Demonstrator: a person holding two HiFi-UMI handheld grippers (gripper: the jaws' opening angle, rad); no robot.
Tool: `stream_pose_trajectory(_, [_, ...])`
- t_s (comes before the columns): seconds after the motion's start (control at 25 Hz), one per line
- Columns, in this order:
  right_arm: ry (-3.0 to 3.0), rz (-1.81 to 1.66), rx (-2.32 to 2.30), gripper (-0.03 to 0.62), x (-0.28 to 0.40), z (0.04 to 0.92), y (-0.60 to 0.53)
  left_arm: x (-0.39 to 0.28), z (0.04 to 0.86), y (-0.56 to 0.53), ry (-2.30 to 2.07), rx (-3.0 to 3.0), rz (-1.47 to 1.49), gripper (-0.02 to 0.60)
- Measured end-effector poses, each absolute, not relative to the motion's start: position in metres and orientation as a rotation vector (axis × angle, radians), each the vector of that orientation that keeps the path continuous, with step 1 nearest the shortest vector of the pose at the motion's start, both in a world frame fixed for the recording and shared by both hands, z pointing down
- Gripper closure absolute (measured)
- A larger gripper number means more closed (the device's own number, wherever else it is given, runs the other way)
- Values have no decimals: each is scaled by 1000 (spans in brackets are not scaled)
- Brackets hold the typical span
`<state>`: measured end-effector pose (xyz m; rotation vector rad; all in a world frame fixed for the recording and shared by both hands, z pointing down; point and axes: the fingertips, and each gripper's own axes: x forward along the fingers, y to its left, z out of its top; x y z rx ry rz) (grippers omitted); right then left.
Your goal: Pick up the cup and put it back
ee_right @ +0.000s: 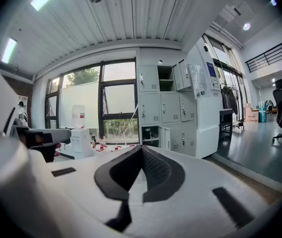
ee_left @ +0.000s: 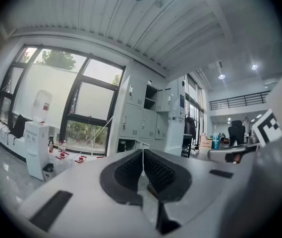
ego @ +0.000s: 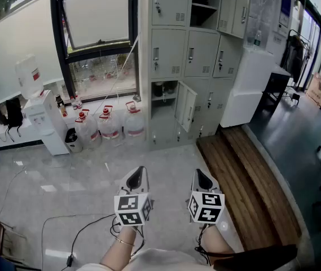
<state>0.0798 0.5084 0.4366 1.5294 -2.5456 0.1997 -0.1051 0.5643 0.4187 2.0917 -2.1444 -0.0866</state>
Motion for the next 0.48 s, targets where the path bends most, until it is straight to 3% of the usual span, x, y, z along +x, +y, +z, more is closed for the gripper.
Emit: stream_pose_trajectory(0.48, [-2555,249,1567,603,56,439,513,-137,423,571,-2136,2093,-85,569])
